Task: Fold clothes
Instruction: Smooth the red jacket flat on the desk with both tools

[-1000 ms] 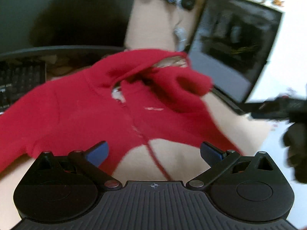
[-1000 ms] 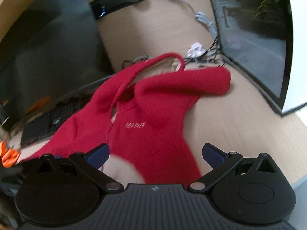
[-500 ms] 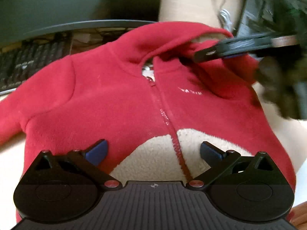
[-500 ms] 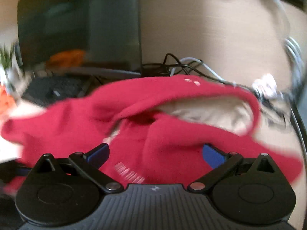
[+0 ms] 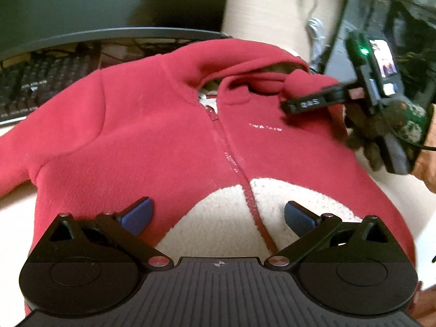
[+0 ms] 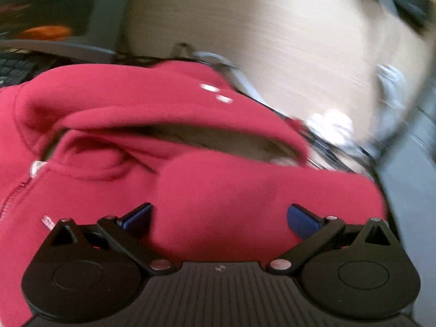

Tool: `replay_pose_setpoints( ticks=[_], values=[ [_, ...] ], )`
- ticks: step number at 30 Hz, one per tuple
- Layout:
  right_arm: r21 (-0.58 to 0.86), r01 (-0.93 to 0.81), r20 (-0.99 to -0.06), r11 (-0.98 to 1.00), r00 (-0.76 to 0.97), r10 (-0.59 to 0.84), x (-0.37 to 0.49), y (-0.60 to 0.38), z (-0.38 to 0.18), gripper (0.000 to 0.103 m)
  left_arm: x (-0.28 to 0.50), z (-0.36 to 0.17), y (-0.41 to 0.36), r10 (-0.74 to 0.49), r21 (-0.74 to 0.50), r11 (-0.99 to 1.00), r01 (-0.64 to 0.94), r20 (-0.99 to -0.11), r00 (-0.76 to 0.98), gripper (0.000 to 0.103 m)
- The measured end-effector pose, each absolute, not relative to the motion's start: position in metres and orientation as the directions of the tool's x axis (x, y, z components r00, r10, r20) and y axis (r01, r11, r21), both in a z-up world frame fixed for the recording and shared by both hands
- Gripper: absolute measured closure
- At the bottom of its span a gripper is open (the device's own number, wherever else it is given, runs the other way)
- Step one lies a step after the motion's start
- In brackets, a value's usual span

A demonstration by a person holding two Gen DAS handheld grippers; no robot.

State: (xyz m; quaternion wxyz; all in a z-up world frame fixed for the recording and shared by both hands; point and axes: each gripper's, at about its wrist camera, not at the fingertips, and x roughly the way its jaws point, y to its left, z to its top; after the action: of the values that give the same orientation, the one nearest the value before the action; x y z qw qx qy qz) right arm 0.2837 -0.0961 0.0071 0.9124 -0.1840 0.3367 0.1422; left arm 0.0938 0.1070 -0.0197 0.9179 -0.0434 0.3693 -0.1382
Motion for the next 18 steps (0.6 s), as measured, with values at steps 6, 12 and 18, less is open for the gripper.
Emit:
replay_pose_setpoints(
  ticks=[6,12,18],
  values=[
    [-0.244,-0.264,-0.653,0.933,0.756,0.043,0.204,-0.133,0.025,0.000,0.075,-0.003,0.137,-0.349,-0.323,0.930,0.173,-0.640,0.685,0.000],
    [-0.081,-0.246,-0.607,0.966,0.781,0.148,0.160,-0.148,0.046,0.000,0.055,0.032,0.231,0.087,-0.232,0.933,-0.275,-0.596,0.799,0.000],
    [0.114,-0.389,-0.665,0.914,0.654,0.361,0.124,-0.122,0.024,0.000,0.043,0.028,0.319,0.358,-0.248,0.761,-0.599,-0.610,0.707,0.000]
  ],
)
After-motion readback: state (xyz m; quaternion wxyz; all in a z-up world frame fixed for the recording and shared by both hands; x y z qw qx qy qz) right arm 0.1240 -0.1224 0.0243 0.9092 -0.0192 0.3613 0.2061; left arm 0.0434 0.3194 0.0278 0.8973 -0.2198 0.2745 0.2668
